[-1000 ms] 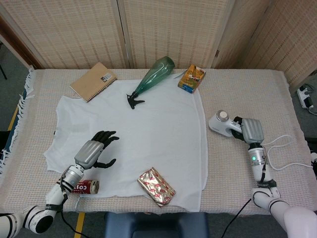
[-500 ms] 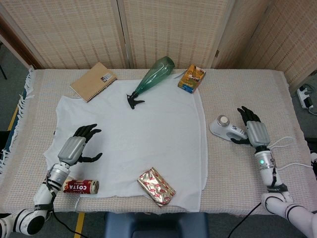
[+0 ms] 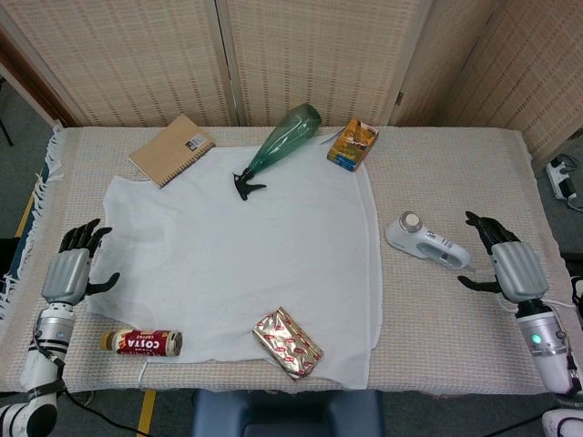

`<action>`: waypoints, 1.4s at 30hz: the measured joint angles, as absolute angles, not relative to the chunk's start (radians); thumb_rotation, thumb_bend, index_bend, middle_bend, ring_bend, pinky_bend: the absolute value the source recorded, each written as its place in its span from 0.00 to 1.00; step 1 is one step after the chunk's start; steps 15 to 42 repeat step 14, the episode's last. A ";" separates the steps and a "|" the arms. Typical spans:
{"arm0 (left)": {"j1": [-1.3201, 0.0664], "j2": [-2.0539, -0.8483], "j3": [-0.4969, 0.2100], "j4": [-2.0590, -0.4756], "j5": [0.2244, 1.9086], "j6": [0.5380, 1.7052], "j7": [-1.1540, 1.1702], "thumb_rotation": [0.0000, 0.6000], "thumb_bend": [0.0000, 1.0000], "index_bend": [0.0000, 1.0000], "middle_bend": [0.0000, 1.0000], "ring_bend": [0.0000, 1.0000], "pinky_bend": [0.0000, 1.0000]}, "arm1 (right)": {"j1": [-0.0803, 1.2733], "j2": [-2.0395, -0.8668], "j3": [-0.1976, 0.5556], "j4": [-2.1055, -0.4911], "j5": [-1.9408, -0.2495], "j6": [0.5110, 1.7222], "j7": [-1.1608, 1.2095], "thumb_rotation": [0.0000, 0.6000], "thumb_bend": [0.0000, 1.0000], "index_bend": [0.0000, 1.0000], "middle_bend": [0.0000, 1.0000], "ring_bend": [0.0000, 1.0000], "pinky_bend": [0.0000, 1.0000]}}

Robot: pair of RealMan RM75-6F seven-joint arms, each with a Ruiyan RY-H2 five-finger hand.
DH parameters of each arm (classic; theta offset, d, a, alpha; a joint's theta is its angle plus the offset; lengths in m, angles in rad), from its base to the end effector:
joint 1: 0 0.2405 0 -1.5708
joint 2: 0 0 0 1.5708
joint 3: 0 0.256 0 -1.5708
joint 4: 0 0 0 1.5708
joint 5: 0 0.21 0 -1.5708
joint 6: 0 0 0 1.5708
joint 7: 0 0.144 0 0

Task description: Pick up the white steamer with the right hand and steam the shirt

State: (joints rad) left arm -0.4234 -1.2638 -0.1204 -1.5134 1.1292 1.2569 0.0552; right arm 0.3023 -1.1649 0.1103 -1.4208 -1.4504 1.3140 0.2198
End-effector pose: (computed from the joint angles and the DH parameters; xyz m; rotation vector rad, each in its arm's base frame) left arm -0.2875 0.2974 0.1169 -1.3517 -1.0188 -0.9060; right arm -0.3072 -0.2676 0.1563 1.4569 -0.9369 1.0322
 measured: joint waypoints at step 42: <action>-0.150 -1.226 -0.025 -1.554 1.262 1.584 0.075 1.00 0.20 0.17 0.09 0.05 0.01 | 0.084 -1.121 0.014 -1.547 -1.497 1.541 0.134 1.00 0.02 0.00 0.02 0.00 0.08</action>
